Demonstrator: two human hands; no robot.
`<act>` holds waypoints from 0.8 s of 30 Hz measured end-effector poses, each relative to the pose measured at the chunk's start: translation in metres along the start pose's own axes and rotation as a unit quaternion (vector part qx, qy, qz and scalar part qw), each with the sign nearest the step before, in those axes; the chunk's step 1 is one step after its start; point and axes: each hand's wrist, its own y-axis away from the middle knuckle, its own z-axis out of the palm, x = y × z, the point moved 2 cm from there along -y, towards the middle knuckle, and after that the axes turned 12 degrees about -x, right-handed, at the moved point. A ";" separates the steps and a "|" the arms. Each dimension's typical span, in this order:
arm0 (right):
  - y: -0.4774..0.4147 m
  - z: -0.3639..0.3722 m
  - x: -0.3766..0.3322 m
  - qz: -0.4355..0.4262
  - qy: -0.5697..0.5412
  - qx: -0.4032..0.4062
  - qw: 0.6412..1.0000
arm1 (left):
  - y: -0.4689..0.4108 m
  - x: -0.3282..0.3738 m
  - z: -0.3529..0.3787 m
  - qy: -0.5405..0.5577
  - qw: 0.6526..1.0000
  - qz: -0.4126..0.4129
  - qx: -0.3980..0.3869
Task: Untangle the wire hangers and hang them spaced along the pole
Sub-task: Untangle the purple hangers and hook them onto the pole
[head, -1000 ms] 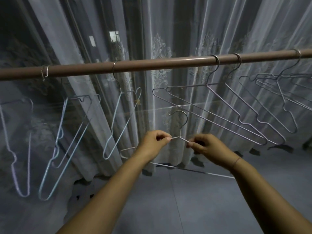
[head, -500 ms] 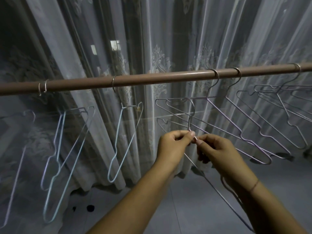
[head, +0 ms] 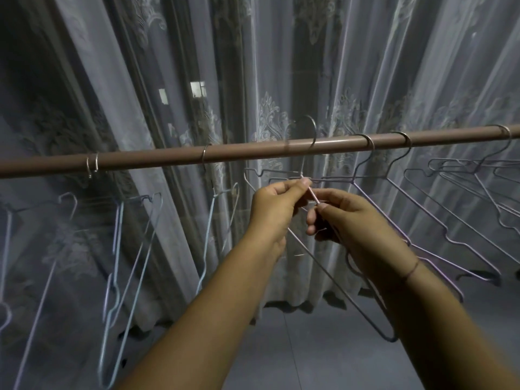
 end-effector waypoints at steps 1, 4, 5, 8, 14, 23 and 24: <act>-0.004 0.002 0.003 0.007 0.003 0.002 1.000 | -0.002 -0.002 -0.002 0.004 1.000 -0.007 0.009; -0.012 0.007 0.014 0.029 0.015 0.008 0.999 | -0.004 -0.012 -0.007 0.002 0.999 -0.033 0.030; -0.013 0.008 0.017 0.033 0.015 0.010 0.999 | -0.003 -0.015 -0.009 0.000 0.999 -0.041 0.034; -0.014 0.007 0.025 0.038 0.010 0.019 0.999 | 0.000 -0.018 -0.013 -0.022 0.997 -0.061 0.037; -0.012 0.003 0.029 0.047 0.014 0.033 0.998 | 0.034 0.000 -0.028 -0.128 0.990 -0.042 0.034; 0.014 0.054 0.010 -0.103 0.153 0.063 0.981 | 0.114 0.057 -0.097 -0.165 0.960 0.149 0.173; 0.017 0.069 0.006 -0.130 0.177 0.061 0.974 | 0.120 0.060 -0.110 -0.163 0.952 0.162 0.202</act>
